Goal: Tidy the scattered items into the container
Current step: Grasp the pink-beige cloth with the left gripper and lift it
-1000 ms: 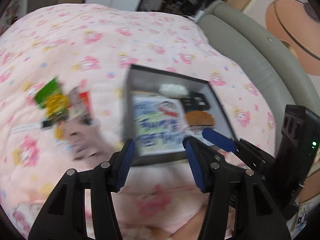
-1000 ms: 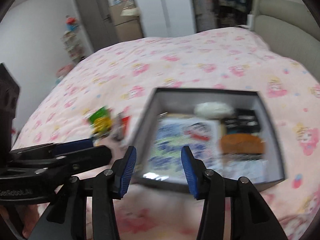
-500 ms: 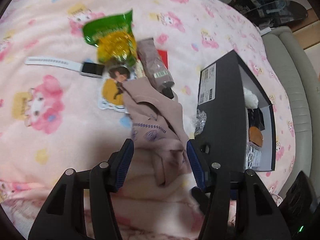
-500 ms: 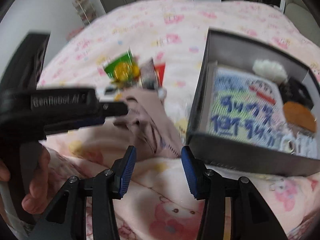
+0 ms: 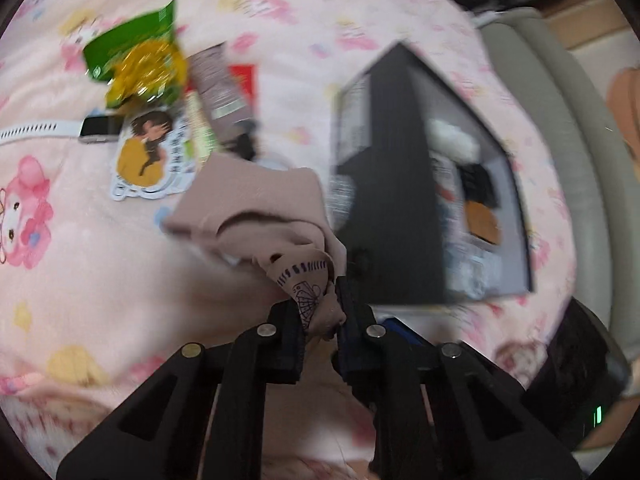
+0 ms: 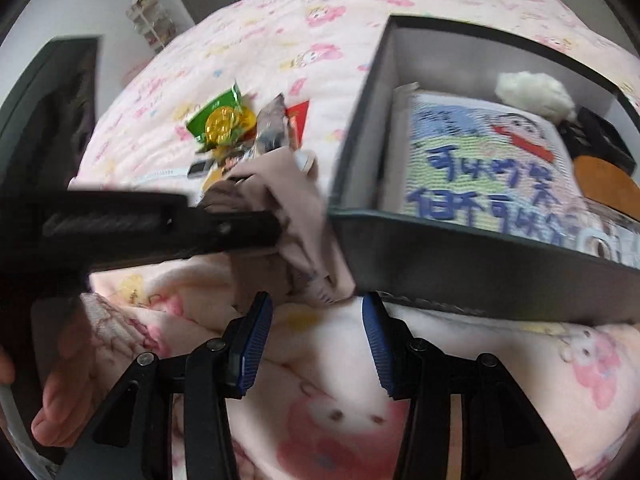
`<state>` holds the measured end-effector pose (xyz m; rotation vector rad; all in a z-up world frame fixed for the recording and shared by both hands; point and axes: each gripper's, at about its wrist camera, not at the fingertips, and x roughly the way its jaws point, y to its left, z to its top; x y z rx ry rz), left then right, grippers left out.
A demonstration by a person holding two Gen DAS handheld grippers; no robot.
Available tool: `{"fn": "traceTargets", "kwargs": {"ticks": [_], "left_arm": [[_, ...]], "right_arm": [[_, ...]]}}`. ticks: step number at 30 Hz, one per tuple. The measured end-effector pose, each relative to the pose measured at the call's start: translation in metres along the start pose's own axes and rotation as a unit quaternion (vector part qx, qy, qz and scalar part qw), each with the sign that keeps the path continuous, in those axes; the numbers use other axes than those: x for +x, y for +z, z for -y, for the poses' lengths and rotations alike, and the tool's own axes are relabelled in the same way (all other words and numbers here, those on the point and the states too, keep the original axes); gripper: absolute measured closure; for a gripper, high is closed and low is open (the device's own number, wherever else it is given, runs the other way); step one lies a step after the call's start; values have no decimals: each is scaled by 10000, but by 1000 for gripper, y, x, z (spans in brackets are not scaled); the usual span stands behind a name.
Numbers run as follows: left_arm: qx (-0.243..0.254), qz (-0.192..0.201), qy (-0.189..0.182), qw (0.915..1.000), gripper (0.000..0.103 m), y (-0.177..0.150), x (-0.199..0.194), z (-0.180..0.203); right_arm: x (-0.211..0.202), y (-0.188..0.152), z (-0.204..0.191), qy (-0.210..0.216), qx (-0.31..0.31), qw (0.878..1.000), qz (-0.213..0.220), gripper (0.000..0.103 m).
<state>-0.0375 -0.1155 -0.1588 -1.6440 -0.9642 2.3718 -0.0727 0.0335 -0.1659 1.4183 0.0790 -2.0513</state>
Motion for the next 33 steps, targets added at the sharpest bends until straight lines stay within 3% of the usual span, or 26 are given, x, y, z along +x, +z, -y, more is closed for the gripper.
{"fn": "traceTargets", "kwargs": {"ticks": [4, 9, 15, 17, 19, 21, 23, 28, 30, 33], "left_arm": [[180, 65, -333, 9993, 92, -21, -24, 21], [552, -70, -710, 9959, 92, -44, -28, 60], [800, -182, -833, 9931, 85, -61, -12, 105], [786, -238, -898, 9926, 78, -63, -9, 110], [883, -137, -774, 9930, 74, -64, -15, 111], [989, -24, -524, 9937, 71, -66, -21, 108], [916, 90, -245, 9955, 69, -64, -25, 98], [529, -28, -92, 9986, 67, -51, -6, 74], [645, -66, -11, 9979, 52, -46, 9, 70], [576, -378, 126, 9975, 52, -35, 39, 60]], "right_arm": [[-41, -7, 12, 270, 99, 9994, 178, 60], [-85, -30, 29, 243, 60, 9988, 426, 60], [-89, -46, 54, 120, 294, 9986, 417, 61], [-89, -51, 75, 100, 785, 9961, 380, 70], [-93, -53, 96, -327, 1141, 9919, 446, 71], [-102, -53, 107, -465, 1246, 9894, 590, 71], [-109, -53, 113, -292, 1325, 9886, 650, 71], [-103, -51, 109, 104, 1356, 9888, 619, 69], [-94, -52, 103, 276, 1354, 9883, 639, 63], [-74, -53, 106, 347, 1651, 9845, 478, 61]]}}
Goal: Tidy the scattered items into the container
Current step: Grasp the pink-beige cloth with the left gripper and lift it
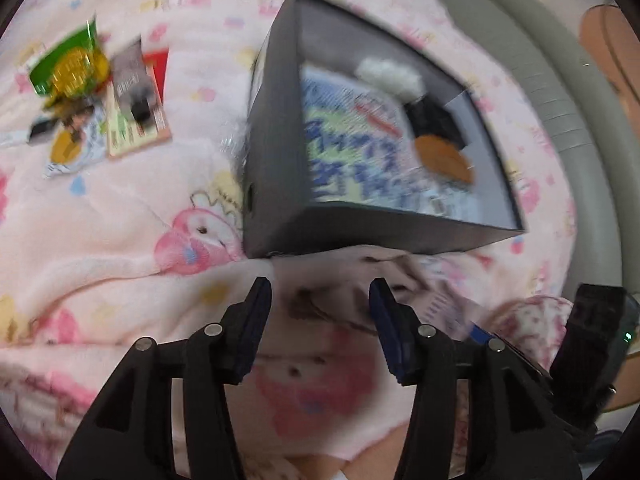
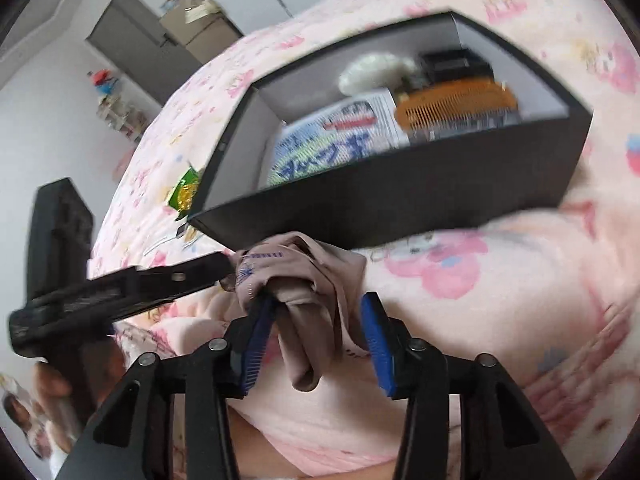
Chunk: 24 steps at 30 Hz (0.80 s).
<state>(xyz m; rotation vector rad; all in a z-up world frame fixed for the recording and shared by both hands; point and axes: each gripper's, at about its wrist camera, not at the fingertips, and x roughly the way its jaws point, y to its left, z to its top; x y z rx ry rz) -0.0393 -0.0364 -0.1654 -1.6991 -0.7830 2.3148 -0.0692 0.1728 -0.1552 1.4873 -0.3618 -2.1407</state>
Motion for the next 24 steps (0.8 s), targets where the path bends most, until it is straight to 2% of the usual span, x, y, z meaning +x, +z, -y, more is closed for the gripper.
{"fn": "traceTargets", "kwargs": {"ticks": [2, 3, 4, 5, 6, 8, 11, 14, 17, 19, 22, 24], "left_arm": [[-197, -155, -420, 9988, 53, 3, 14, -7], [-218, -209, -516, 9982, 65, 2, 17, -8], [-142, -216, -446, 9987, 76, 1, 19, -6], [-45, -179, -349, 9992, 88, 0, 17, -3], [27, -117, -376, 9992, 92, -1, 12, -1], [85, 66, -511, 9986, 94, -4, -5, 1], [211, 478, -383, 9979, 96, -10, -37, 1], [242, 588, -482, 9968, 98, -12, -55, -3], [347, 618, -167, 9973, 98, -14, -56, -5], [309, 641, -48, 9975, 98, -14, -57, -7], [205, 570, -211, 9979, 95, -15, -58, -17], [134, 561, -193, 9981, 91, -17, -59, -24]], "right_arm": [[10, 1, -2, 10, -23, 9999, -139, 63], [13, 1, -4, 12, -77, 9998, -184, 75], [14, 1, -8, -2, -161, 9997, -181, 85], [10, 2, -11, -2, -229, 9997, -92, 86], [7, 2, -14, 3, -274, 9996, -8, 89], [-8, 5, -18, -134, -388, 9988, 267, 91], [-35, 13, -21, -559, -579, 9942, 719, 91], [-42, 16, -19, -775, -690, 9921, 701, 91], [-34, 16, -18, -1005, -792, 9901, 573, 90], [-34, 13, -18, -896, -862, 9908, 532, 88], [-42, 8, -18, -881, -873, 9904, 610, 88], [-44, 8, -15, -912, -784, 9910, 591, 88]]}}
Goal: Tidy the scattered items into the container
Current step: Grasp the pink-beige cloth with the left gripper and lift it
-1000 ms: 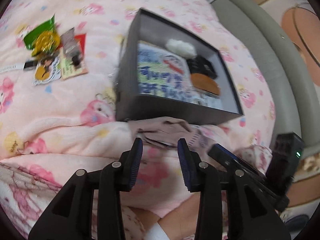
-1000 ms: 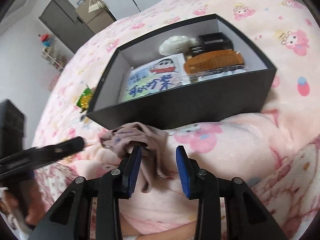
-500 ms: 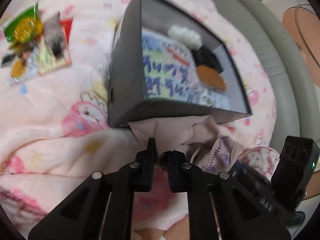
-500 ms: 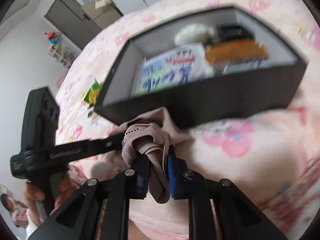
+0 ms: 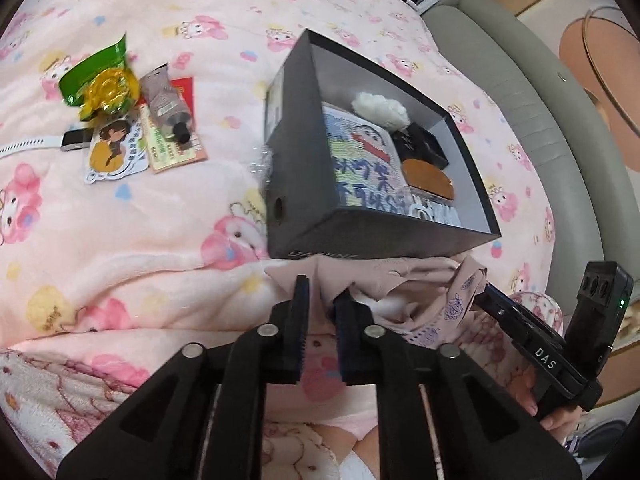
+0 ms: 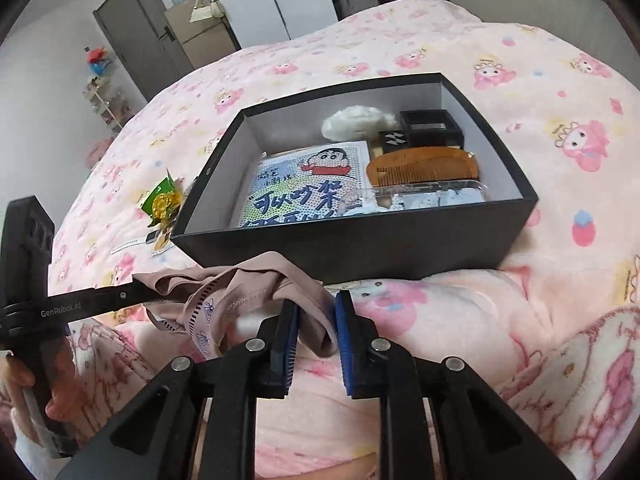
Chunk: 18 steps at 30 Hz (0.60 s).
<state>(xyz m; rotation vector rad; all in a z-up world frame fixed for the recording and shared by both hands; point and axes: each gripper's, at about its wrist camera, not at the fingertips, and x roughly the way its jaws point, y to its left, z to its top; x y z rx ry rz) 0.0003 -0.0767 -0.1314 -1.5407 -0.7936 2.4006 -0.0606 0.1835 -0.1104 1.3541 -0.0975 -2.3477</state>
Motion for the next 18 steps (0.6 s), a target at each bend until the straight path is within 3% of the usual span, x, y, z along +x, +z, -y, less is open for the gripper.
{"fn": "traceTargets", "kwargs": {"ticks": [3, 6, 9, 10, 12, 14, 17, 18], "left_arm": [[-96, -91, 199, 9997, 91, 0, 6, -12], [-303, -146, 66, 9994, 90, -1, 11, -20], [-332, -78, -65, 9994, 75, 1, 12, -20], [-369, -154, -126, 9991, 74, 0, 16, -21], [-453, -399, -170, 9980, 71, 0, 25, -25], [-562, -726, 25, 9958, 64, -3, 38, -28], [-523, -975, 149, 9937, 65, -5, 50, -26], [-373, -938, 112, 9948, 73, -5, 49, -20]], "right_arm": [[0, 0, 8, -248, 42, 9997, -71, 87], [-5, 3, 12, -16, 209, 9998, -57, 86], [1, 6, 3, 356, 189, 9991, -104, 69], [8, 6, -1, 450, 180, 9987, -181, 65], [27, 5, -5, 440, 295, 9981, -315, 65], [46, 4, -6, 387, 403, 9970, -537, 65], [75, -1, -16, 736, 439, 9913, -1001, 65], [77, -3, -21, 802, 354, 9909, -1020, 66]]}}
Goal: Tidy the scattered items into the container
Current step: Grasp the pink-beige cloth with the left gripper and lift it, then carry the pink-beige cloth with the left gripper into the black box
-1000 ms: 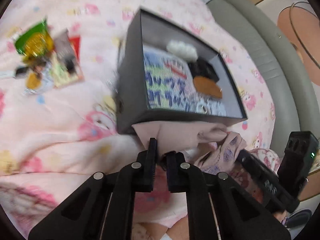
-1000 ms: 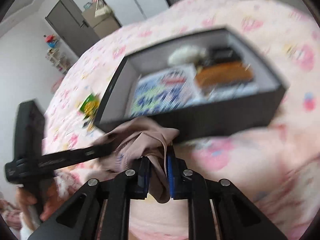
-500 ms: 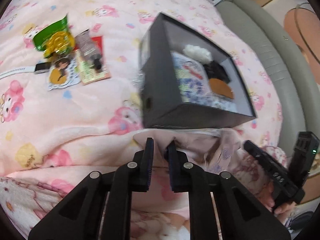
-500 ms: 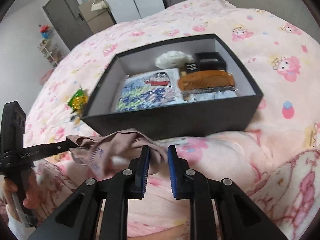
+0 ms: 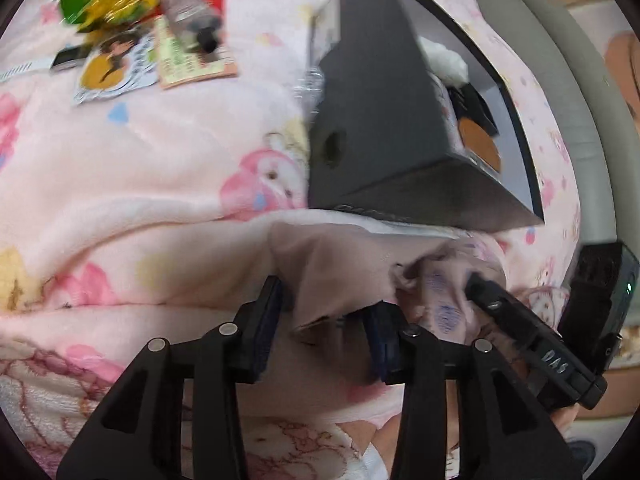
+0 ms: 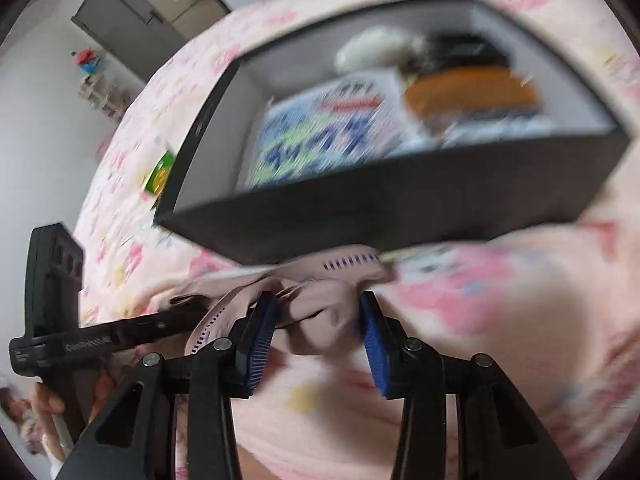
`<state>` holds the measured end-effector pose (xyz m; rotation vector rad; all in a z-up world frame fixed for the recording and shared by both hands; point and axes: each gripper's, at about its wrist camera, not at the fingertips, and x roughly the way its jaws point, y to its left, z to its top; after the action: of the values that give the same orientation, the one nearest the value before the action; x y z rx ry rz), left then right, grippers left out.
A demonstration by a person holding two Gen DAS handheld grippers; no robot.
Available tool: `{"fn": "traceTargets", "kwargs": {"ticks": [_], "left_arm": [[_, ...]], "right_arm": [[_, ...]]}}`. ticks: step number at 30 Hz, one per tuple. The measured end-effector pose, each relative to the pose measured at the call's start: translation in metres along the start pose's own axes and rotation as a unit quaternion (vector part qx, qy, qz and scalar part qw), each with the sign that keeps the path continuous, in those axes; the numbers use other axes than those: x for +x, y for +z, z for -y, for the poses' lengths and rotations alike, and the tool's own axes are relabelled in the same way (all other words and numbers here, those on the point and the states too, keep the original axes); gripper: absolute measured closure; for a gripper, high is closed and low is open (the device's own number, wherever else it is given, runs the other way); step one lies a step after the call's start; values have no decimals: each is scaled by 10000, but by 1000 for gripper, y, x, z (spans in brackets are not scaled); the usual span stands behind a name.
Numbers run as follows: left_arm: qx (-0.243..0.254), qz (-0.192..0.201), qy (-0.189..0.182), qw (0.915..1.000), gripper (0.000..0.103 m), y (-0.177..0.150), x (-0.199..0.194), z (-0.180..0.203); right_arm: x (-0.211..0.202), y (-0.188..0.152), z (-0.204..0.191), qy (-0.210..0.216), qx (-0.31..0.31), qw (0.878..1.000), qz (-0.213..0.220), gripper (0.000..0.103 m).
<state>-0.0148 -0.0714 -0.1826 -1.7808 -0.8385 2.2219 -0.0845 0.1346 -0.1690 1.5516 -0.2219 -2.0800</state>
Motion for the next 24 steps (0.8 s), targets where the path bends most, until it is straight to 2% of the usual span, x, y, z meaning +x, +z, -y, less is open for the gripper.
{"fn": "traceTargets", "kwargs": {"ticks": [1, 2, 4, 5, 8, 13, 18, 20, 24], "left_arm": [[151, 82, 14, 9999, 75, -1, -3, 5], [320, 253, 44, 9992, 79, -4, -8, 12], [481, 408, -4, 9980, 81, -7, -15, 20], [537, 480, -131, 9973, 92, -8, -21, 25], [663, 598, -592, 9942, 94, -7, -39, 41], [1296, 994, -576, 9849, 96, 6, -71, 89], [1677, 1238, -558, 9764, 96, 36, -87, 122], [1714, 1329, -414, 9753, 96, 55, -87, 135], [1601, 1378, -438, 9765, 96, 95, -75, 148]], "right_arm": [[0, -2, -4, 34, -97, 9999, 25, 79], [-2, -4, -10, 105, -205, 9997, 57, 86], [-7, -6, -14, 188, -277, 9993, 138, 91], [-13, -7, -15, 178, -308, 9991, 220, 92], [-38, -4, -19, 237, -435, 9973, 541, 93], [-73, 17, -27, 428, -788, 9922, 862, 93], [-106, 51, -29, 673, -1011, 9853, 1205, 93], [-114, 71, -29, 597, -1104, 9829, 1350, 93], [-110, 125, -23, 393, -1228, 9805, 1482, 93]]}}
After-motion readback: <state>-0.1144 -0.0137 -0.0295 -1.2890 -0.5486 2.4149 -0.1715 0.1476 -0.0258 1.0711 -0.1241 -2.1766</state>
